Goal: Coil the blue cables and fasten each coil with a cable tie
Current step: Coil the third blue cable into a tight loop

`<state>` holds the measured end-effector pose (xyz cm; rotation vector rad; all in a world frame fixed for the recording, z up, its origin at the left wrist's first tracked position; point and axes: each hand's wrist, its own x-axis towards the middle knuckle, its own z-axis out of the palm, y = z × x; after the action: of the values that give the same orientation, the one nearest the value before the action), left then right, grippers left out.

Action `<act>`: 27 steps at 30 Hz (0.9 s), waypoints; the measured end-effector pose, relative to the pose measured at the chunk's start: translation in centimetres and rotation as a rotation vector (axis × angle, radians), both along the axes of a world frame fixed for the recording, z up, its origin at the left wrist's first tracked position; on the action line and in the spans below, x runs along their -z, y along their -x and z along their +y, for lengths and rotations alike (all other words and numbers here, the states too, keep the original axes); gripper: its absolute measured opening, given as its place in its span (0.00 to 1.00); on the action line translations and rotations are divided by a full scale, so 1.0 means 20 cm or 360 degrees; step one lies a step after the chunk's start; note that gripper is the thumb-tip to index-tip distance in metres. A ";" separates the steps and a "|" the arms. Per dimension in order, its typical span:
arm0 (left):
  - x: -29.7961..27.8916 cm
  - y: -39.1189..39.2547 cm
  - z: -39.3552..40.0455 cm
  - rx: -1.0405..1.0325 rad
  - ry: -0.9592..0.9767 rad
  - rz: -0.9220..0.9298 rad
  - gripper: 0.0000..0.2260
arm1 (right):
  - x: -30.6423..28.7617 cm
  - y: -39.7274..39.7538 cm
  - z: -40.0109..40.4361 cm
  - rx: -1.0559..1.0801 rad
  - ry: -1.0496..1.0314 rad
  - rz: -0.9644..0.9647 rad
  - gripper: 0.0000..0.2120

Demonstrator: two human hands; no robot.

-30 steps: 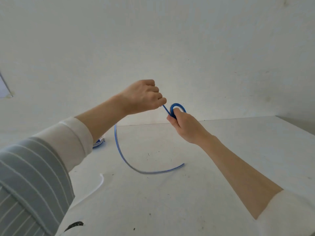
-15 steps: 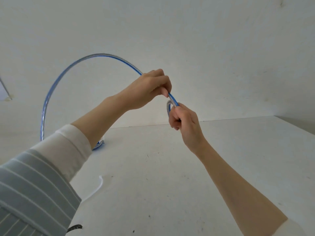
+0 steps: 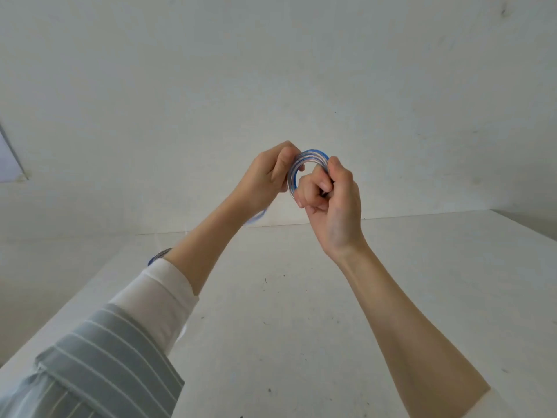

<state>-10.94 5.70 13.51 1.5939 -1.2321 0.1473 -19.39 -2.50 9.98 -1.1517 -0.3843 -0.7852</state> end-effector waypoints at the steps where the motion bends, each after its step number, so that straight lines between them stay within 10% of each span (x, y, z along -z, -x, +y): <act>1: 0.02 0.00 -0.01 -0.0012 0.0036 0.0085 0.18 | 0.00 0.00 0.00 -0.0013 -0.0004 -0.0005 0.18; 19: 0.44 0.03 -0.11 -0.0089 0.0170 0.0655 0.11 | -0.04 -0.17 -0.13 0.0141 0.0102 0.0027 0.12; 27: 0.63 0.06 -0.12 -0.0188 -0.0131 0.0746 0.12 | -0.01 -0.25 -0.25 0.0754 0.0764 0.0234 0.12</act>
<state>-12.18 3.32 0.87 1.6531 -0.7893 -0.1968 -14.36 -7.43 10.24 -1.7791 -0.1770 -1.0418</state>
